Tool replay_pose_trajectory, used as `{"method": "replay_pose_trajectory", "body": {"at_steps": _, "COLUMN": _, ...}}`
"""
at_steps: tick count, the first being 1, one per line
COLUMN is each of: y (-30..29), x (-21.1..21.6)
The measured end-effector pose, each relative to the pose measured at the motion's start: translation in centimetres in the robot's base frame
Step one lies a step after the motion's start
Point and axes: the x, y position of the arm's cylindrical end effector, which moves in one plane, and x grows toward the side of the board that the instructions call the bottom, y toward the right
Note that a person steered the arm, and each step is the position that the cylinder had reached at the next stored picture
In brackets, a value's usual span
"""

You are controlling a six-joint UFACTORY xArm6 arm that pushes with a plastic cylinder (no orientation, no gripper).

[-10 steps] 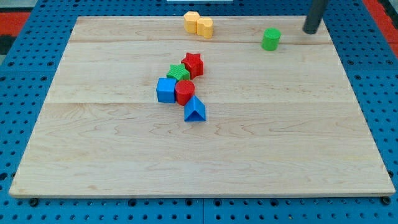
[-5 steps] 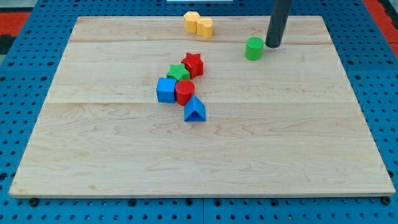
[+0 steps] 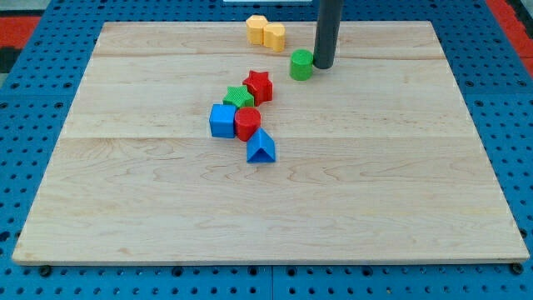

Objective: Push the green circle into the yellow hexagon

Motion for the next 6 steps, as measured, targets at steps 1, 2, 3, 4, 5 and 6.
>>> {"method": "replay_pose_trajectory", "body": {"at_steps": 1, "y": 1.0, "x": 2.4}}
{"method": "replay_pose_trajectory", "body": {"at_steps": 2, "y": -1.3, "x": 1.9}}
{"method": "replay_pose_trajectory", "body": {"at_steps": 3, "y": -1.8, "x": -0.9}}
{"method": "replay_pose_trajectory", "body": {"at_steps": 4, "y": -8.6, "x": -1.6}}
{"method": "replay_pose_trajectory", "body": {"at_steps": 5, "y": -9.2, "x": -1.0}}
{"method": "replay_pose_trajectory", "body": {"at_steps": 6, "y": -8.9, "x": 3.5}}
